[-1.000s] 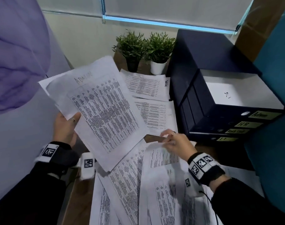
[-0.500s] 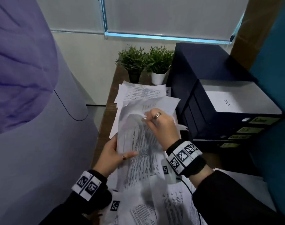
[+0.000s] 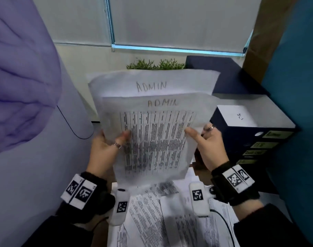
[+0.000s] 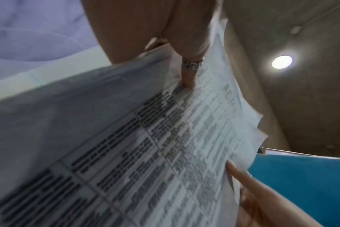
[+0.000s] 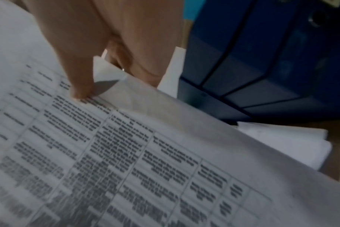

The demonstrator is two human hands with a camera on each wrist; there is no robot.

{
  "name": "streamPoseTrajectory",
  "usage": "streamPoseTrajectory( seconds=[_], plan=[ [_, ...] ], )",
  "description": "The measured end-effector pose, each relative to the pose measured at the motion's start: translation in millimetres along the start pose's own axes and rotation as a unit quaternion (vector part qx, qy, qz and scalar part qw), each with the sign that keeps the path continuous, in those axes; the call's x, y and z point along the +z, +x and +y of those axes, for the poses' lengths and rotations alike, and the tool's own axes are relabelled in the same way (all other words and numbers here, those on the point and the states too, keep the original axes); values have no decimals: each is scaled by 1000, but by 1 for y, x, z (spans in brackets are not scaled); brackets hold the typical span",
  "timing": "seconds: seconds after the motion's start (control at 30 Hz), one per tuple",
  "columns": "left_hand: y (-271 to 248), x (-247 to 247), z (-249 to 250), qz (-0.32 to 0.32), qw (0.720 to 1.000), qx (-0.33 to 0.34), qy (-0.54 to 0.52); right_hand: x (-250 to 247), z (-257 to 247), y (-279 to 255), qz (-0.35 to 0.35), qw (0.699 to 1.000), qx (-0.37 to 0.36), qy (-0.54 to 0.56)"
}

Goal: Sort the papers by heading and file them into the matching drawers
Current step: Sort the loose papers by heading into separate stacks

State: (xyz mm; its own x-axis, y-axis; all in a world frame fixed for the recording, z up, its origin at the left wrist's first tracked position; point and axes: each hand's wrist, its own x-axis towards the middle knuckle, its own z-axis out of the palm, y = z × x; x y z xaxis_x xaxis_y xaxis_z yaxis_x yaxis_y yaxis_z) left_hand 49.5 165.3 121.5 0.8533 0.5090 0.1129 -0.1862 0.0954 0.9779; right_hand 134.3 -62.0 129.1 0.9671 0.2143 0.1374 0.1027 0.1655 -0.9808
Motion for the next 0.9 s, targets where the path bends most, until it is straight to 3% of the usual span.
streamPoseTrajectory(
  seconds=[0.07, 0.13, 0.23, 0.37, 0.53, 0.7, 0.8, 0.9],
  plan=[
    [-7, 8, 8, 11, 999, 40, -13, -2, -14, -3, 3, 998, -58, 10],
    [-14, 14, 3, -10, 999, 35, -24, -7, -12, -7, 2, 997, -78, -4],
    [-21, 16, -30, -38, 999, -37, -9, -15, 19, -16, -14, 999, -22, -39],
    [-27, 18, -75, -158, 978, -105, 90, -32, 69, -18, -51, 988, 85, -118],
    [-30, 18, -104, -170, 959, -166, 155, -42, 93, -13, -72, 951, 169, -248],
    [-21, 30, -81, -84, 970, -200, 108, -54, 77, -26, -179, 921, 251, -237],
    [-8, 42, -45, -117, 978, -162, 65, -72, 55, -36, -229, 895, 328, -198],
    [7, 64, -9, -187, 972, -137, 36, -85, 14, -35, -226, 908, 347, -68]
  ],
)
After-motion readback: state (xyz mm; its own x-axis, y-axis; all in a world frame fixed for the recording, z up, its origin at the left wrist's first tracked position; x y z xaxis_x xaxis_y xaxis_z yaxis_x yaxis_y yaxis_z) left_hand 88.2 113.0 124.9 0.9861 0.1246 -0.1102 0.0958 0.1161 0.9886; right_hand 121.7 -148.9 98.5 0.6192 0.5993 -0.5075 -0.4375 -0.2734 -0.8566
